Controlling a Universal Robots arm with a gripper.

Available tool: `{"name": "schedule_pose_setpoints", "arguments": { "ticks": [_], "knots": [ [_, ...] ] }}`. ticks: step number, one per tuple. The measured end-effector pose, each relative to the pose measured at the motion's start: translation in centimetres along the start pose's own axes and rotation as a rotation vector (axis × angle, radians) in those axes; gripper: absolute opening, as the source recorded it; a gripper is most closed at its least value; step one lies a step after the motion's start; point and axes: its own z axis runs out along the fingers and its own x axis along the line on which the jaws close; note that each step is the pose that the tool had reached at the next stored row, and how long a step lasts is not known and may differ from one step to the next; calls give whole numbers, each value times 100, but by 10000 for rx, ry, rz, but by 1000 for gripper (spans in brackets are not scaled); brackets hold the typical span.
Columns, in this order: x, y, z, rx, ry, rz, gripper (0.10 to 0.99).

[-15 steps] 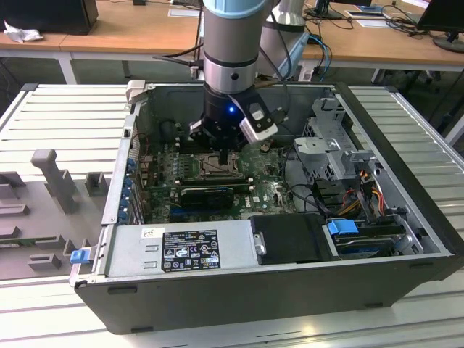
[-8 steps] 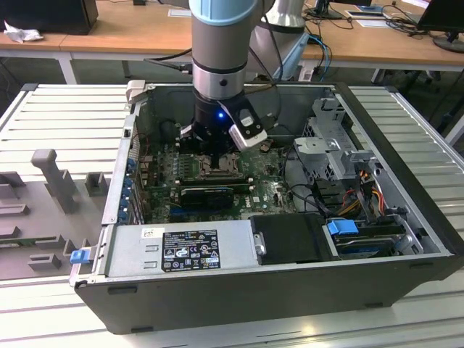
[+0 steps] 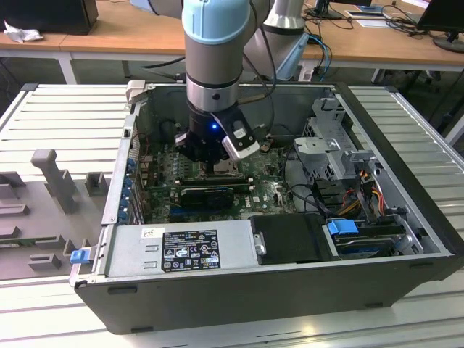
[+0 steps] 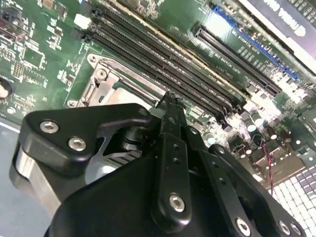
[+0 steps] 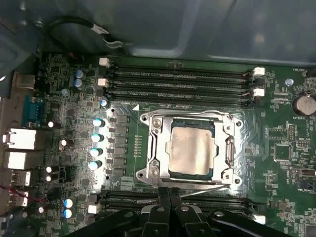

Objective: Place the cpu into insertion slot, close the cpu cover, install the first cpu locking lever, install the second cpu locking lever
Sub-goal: 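Install the second cpu locking lever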

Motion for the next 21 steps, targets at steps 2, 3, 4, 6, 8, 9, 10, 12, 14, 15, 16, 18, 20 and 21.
{"name": "schedule_pose_setpoints", "arguments": {
  "ticks": [2,3,4,6,8,9,10,12,14,15,16,18,20,21],
  "knots": [
    [34,-72,-9,-283,-14,0,106],
    [54,-107,-12,-404,-21,0,106],
    [71,-122,-10,-488,-22,-13,106],
    [94,-137,7,-649,-17,-103,106],
    [104,-139,27,-734,-14,-165,106],
    [114,-142,51,-794,-10,-215,106],
    [118,-144,67,-808,-6,-235,106],
    [129,-151,124,-845,0,-288,106],
    [174,-163,167,-1013,-1,-350,106],
    [187,-170,180,-1082,-2,-367,106],
    [189,-174,195,-1125,-5,-375,106],
    [191,-179,226,-1190,-8,-379,106],
    [191,-181,246,-1367,-20,-385,106],
    [192,-182,255,-1458,-26,-389,106]
  ]
}}
